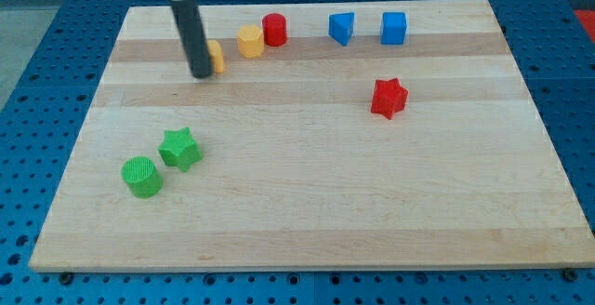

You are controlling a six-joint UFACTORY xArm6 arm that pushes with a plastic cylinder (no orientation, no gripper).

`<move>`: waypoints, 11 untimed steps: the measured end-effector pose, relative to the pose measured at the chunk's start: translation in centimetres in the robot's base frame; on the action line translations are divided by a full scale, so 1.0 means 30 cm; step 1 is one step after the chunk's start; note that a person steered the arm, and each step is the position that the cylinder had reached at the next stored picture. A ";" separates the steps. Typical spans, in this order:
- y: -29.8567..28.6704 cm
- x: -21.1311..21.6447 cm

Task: Place the yellow hexagon diagonal to the red star

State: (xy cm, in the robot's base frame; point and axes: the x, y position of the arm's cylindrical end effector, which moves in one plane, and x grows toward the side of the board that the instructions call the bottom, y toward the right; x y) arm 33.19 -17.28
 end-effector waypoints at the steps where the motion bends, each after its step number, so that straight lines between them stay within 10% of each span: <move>1: -0.003 -0.123; 3: 0.229 -0.272; 7: 0.593 0.470; 11: 0.620 -0.102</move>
State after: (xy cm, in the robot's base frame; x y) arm 30.12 1.32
